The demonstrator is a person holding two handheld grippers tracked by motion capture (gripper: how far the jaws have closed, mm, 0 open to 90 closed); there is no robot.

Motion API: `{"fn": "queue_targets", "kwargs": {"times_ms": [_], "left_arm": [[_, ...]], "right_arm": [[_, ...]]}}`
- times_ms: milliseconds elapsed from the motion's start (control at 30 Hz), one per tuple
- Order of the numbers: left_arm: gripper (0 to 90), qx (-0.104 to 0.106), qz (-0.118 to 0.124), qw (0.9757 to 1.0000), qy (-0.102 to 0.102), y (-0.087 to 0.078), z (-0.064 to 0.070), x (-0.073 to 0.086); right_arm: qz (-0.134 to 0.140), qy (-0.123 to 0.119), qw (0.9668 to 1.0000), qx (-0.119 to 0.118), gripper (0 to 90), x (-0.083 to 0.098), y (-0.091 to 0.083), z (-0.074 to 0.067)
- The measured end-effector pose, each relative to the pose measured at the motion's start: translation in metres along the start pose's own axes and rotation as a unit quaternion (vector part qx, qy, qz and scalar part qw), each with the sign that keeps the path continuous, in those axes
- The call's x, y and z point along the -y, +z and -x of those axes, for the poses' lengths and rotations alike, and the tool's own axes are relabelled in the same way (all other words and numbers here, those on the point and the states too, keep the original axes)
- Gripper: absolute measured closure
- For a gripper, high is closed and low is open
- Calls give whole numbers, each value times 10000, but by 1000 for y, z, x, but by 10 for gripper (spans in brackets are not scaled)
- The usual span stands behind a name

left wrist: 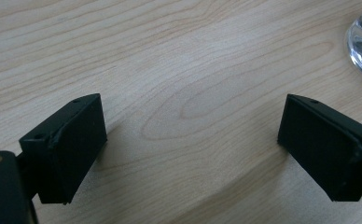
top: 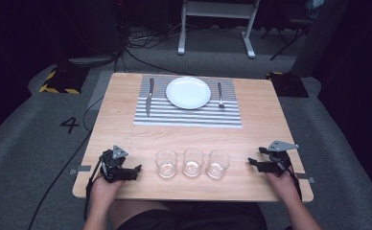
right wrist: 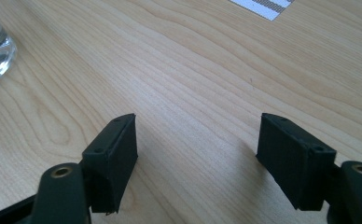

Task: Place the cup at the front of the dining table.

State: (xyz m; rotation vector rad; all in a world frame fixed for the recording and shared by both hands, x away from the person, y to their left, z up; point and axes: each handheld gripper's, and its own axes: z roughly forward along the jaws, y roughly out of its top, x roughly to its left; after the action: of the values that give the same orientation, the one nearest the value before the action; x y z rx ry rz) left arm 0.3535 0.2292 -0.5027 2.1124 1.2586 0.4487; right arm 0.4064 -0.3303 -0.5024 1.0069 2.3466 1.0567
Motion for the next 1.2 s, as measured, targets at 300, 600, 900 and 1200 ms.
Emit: {"fn": "queue_targets", "kwargs": {"times_ms": [300, 600, 900, 1200], "left_arm": [[99, 43, 49, 9999, -108, -2, -2, 1], [148, -141, 876, 9956, -286, -34, -5, -2], [151, -487, 1627, 9851, -271, -70, 4, -9], [152, -279, 1873, 9812, -379, -81, 16, -18]], "right_arm": [[16, -108, 9999, -22, 288, 0, 0, 0], [21, -114, 9999, -37, 289, 0, 0, 0], [32, -113, 9999, -4, 289, 0, 0, -2], [30, -116, 9999, 3, 289, 0, -1, -2]]}}
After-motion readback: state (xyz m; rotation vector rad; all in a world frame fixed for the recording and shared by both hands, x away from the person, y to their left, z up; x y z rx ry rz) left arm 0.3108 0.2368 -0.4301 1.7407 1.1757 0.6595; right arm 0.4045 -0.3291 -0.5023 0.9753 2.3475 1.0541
